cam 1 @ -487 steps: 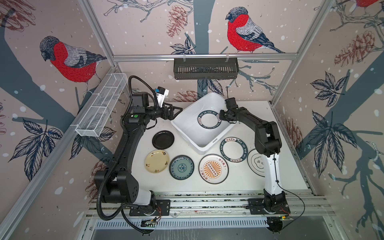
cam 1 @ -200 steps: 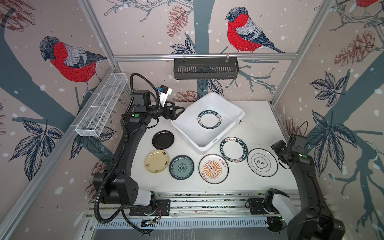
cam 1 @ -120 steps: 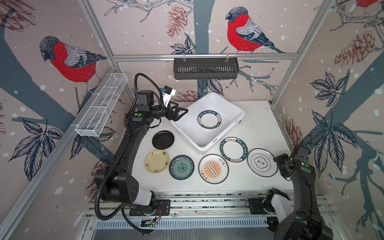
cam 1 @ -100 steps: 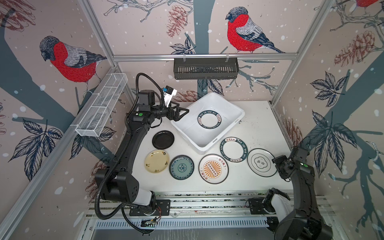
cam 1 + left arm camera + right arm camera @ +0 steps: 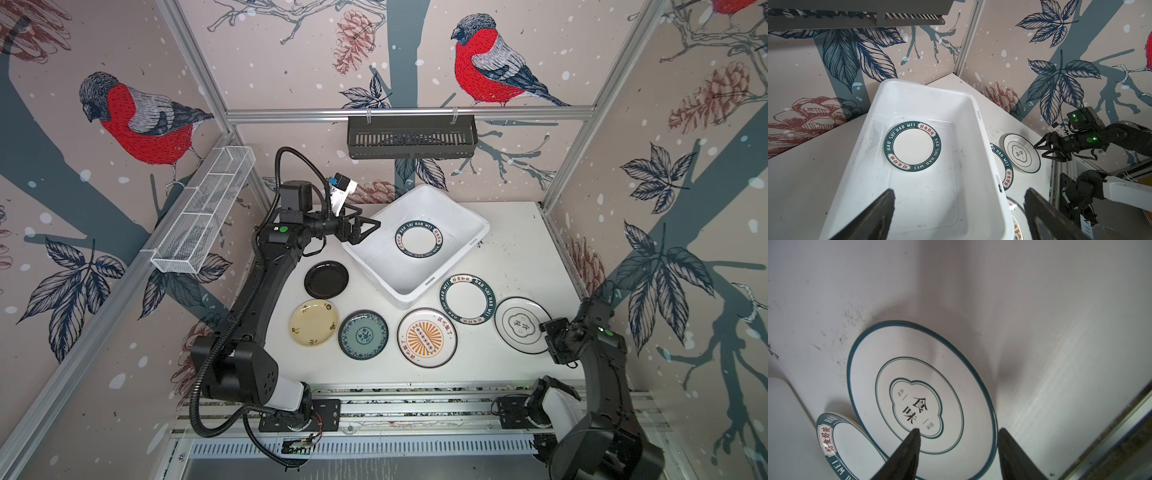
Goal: Place the plates into the plastic bin on the countertop
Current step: 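Pinch the green-ringed plate edge with the right gripper and tilt it up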
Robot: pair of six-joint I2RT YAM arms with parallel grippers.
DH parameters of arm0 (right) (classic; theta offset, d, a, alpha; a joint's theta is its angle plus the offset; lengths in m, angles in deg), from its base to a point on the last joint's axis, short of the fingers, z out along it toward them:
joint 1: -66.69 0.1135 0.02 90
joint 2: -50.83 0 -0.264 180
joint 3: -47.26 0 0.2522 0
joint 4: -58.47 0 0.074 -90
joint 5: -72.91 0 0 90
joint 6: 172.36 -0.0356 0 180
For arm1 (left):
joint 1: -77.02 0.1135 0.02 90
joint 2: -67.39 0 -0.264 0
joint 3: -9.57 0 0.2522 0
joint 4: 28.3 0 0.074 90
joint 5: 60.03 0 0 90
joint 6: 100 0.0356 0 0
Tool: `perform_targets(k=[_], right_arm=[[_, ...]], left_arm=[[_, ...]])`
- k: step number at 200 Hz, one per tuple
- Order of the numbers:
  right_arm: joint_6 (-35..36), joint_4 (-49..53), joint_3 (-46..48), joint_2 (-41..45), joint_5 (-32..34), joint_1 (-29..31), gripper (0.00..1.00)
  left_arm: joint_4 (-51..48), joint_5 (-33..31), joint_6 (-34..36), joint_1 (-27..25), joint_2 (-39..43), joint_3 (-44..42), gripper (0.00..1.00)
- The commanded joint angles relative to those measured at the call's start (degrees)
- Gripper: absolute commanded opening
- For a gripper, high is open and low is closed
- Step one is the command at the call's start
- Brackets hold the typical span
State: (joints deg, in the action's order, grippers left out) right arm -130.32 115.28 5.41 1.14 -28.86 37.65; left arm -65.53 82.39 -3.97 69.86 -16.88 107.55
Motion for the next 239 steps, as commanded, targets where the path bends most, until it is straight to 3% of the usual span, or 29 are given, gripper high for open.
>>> perform_targets(k=[1, 154, 239], right_arm=[[-1.9, 2.0, 0.1, -0.2, 0.3, 0.0, 0.61], [-4.3, -9.1, 5.3, -3.2, -5.0, -0.9, 0.58], [-3.5, -20.5, 10.8, -3.0, -14.4, -6.8, 0.50]], left_arm=[[0.5, 1.3, 1.2, 0.0, -0.1, -0.1, 0.96], [1.0, 1.3, 1.1, -0.2, -0.4, -0.6, 0.96], [1.4, 1.0, 0.7, -0.3, 0.0, -1.0, 0.96]])
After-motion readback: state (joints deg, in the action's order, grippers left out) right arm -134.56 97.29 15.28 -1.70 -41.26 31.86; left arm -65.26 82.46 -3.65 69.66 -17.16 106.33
